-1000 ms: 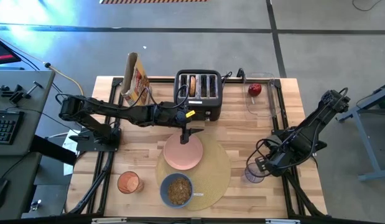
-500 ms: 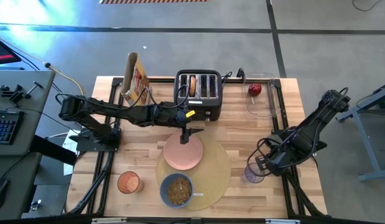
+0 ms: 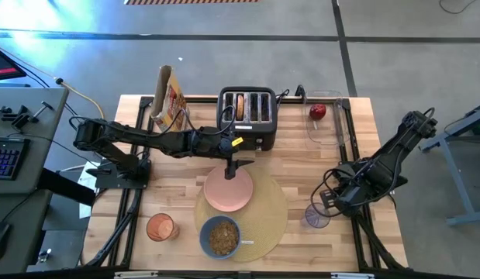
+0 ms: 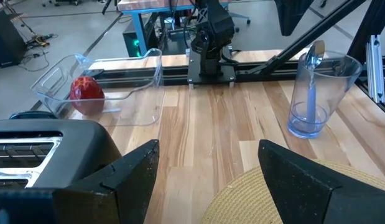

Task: Arrange a breakfast setting
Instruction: Put the spoon on the bottom right of the place mat

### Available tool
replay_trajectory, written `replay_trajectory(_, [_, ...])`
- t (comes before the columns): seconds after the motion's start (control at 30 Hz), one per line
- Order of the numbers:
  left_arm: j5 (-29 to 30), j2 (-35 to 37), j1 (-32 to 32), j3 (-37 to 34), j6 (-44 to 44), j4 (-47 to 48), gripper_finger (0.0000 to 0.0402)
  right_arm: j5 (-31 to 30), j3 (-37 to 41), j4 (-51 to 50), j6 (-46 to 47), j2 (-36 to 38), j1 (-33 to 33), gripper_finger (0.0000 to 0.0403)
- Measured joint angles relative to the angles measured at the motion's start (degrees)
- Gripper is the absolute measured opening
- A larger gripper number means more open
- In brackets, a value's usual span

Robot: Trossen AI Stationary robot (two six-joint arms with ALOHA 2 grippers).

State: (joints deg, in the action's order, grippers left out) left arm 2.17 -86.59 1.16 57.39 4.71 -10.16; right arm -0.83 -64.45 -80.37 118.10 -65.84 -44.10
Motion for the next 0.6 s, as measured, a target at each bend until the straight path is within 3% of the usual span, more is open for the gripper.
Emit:
replay_trajectory(0.33, [0.0,0.0,0.0,0.0,0.0,0.0,0.0264,-0.4,0.0,1.4,1.9,0.0,-0.2,0.0011])
replay_trajectory(0.6, [0.0,0.0,0.0,0.0,0.0,0.0,0.0264,0.0,0.0,6.6,2.5,-0.1,-1.0,0.01])
